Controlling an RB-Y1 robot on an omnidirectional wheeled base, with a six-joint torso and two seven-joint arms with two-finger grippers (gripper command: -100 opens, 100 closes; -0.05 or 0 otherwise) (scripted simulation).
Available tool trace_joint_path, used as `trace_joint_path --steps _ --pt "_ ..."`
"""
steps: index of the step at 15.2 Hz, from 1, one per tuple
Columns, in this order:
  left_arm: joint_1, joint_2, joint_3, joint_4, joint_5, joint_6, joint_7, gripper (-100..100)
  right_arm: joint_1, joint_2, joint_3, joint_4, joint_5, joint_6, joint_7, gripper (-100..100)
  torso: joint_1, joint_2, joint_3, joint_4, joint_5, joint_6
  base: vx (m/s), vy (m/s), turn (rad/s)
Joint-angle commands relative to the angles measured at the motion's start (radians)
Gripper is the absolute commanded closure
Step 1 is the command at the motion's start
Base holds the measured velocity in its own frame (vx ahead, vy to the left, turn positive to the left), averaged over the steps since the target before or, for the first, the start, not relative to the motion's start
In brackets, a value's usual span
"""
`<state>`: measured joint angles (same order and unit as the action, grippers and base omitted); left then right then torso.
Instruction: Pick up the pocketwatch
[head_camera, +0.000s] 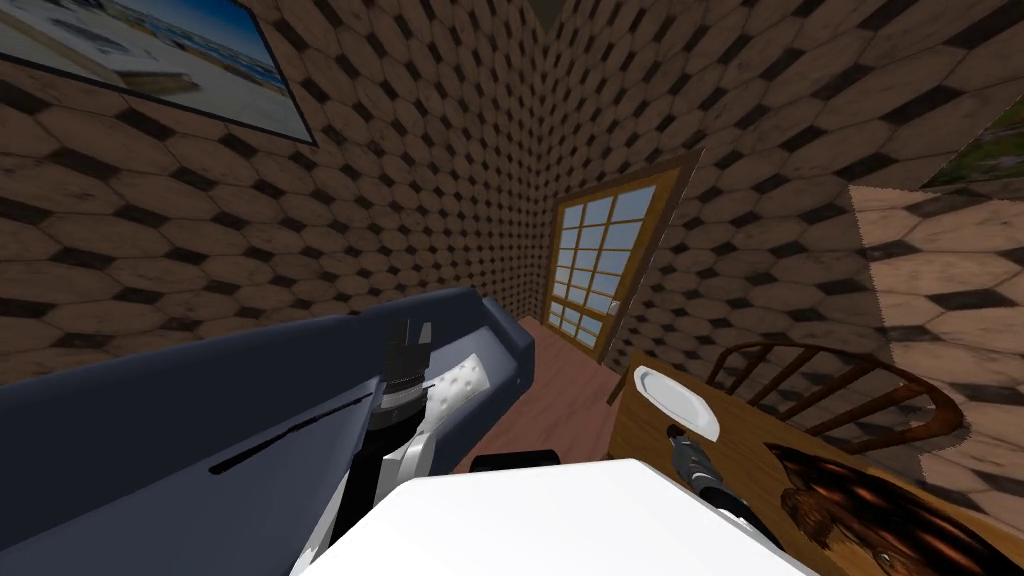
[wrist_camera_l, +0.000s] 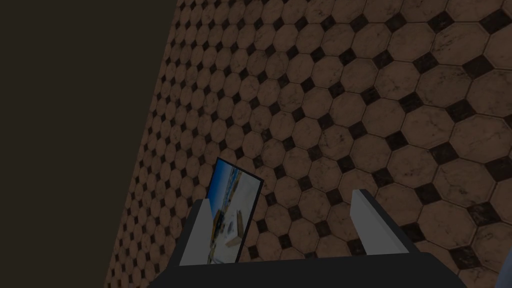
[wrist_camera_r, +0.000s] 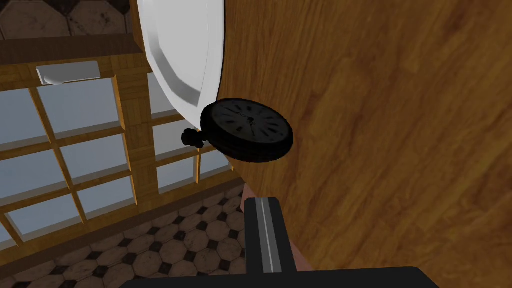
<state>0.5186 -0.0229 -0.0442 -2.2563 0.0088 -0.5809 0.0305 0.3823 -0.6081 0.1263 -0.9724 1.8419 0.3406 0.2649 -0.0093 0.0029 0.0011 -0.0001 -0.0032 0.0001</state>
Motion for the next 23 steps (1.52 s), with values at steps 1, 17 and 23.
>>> trace_joint_path --steps 1,17,23 --pt "0.000 0.000 0.000 0.000 0.000 0.000 0.000 0 -0.006 -0.003 0.007 0.006 0.004 0.009 -0.039 -100 0.000 0.000 0.000 0.000 0.000 0.000 -0.085 -0.058 0.174" --pt "0.000 0.000 0.000 0.000 0.000 0.000 0.000 0 -0.041 -0.019 0.057 0.047 0.033 0.075 -0.302 -100 -0.002 0.003 0.002 0.001 -0.001 0.000 -0.098 -0.061 0.203" --pt "0.000 0.000 0.000 0.000 0.000 0.000 0.000 0 -0.054 -0.022 0.082 0.069 0.046 0.103 -0.403 -100 -0.003 0.002 0.001 0.001 -0.001 0.000 -0.101 -0.054 0.202"
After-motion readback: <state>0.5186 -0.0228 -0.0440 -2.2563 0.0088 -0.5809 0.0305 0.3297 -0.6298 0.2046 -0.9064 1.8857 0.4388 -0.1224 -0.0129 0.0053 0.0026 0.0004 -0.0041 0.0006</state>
